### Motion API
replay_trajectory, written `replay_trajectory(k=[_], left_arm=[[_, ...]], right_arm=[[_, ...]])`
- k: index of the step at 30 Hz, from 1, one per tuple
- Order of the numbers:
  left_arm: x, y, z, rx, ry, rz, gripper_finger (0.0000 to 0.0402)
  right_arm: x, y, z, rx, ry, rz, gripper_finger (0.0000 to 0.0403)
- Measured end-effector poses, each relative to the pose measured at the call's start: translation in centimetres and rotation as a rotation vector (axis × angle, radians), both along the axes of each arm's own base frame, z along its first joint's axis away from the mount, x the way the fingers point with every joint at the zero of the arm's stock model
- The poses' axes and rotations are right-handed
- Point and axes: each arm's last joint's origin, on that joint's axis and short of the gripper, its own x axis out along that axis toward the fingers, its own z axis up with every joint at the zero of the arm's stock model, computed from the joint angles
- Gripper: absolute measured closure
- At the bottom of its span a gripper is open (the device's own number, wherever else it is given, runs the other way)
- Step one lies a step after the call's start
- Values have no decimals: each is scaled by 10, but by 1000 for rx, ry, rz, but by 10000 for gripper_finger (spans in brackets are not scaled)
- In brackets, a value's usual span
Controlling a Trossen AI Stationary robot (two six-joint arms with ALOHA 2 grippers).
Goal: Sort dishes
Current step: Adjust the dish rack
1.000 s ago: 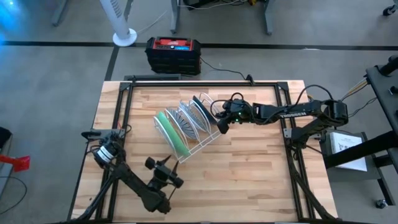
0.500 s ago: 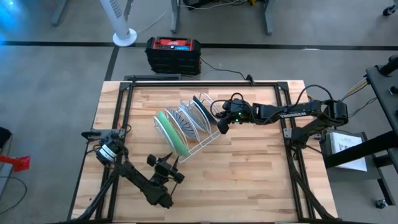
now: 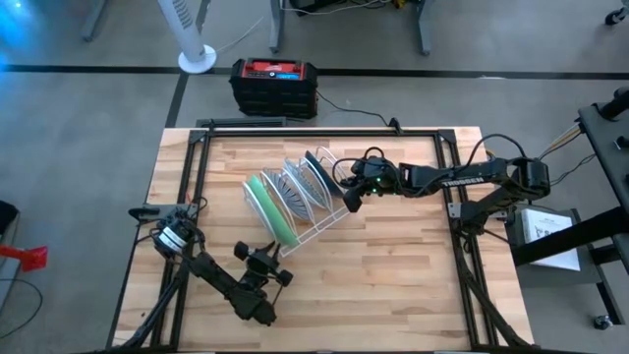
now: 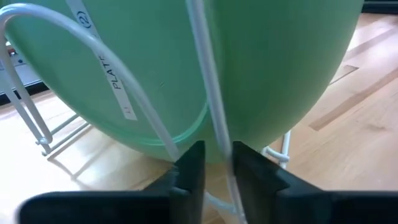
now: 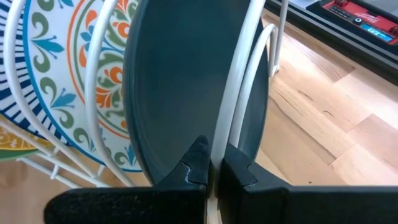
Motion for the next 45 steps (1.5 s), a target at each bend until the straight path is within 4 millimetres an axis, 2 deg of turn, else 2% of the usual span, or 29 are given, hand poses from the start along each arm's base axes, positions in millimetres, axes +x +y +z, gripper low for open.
replay_trajectory(k=[3, 5, 17, 22, 29, 45], left_arm=[[-1, 1, -1, 2, 4, 1, 375], [-2, 1, -1, 4, 5, 3, 391], [-13, 10, 5, 35, 196, 108, 380], [-19, 21, 3, 63, 270, 164, 380], [-22, 39, -1, 88, 299, 218, 380], [-38, 69, -8, 140, 347, 276, 380]], right_arm=[[0, 0, 0, 3, -2, 6, 403], [0, 1, 0, 6, -1, 11, 403], [2, 13, -1, 72, -6, 91, 403], [3, 20, 0, 90, -18, 116, 402], [6, 26, 1, 98, -43, 134, 402], [13, 25, -1, 81, -93, 144, 402]])
